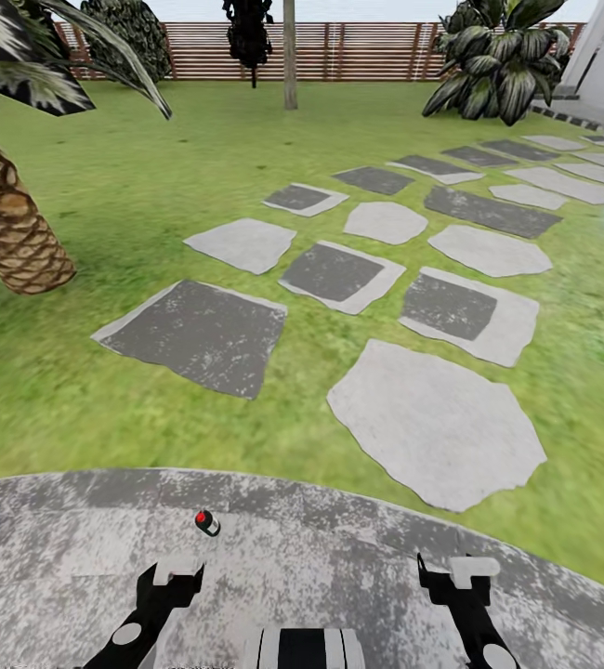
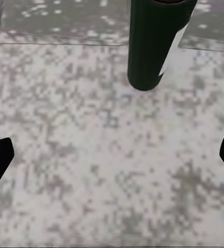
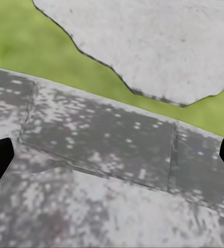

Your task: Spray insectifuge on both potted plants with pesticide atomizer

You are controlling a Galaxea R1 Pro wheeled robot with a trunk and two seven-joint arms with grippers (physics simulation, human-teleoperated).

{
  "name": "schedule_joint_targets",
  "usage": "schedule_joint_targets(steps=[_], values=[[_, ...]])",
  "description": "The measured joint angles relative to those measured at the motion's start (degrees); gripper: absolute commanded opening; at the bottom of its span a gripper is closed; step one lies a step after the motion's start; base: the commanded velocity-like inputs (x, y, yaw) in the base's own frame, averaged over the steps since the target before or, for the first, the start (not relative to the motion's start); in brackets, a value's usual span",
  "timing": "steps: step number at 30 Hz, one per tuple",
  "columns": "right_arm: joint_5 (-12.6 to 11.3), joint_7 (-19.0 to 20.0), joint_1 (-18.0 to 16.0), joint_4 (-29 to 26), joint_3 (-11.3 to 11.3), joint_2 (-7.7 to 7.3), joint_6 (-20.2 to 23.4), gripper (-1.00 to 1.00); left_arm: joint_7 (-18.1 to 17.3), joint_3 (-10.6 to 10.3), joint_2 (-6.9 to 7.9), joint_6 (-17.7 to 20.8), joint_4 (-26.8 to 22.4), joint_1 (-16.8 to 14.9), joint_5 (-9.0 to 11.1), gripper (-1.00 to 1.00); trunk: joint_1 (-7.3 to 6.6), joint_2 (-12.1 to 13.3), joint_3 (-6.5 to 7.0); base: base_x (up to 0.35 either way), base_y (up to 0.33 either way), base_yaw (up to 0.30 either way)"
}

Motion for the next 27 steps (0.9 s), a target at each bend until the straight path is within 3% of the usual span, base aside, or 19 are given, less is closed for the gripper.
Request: schedule_joint_targets(steps=[18,27], values=[[0.0,0.0,0.01,-0.1,0.0,-0.01,0.0,1.0,0.27,-0.15,-0.09,-0.02,0.01,-0.01,-0.05,1.0,0.0,0.0,-0.3,0.095,-0.034,0.025],[0.0,0.0,0.01,-0.11,-0.01,0.0,0.01,1.0,0.28,-0.16,-0.16,-0.02,-0.01,-0.01,-0.06,1.0,-0.02,0.0,-0.3,0.178,-0.124,0.0]])
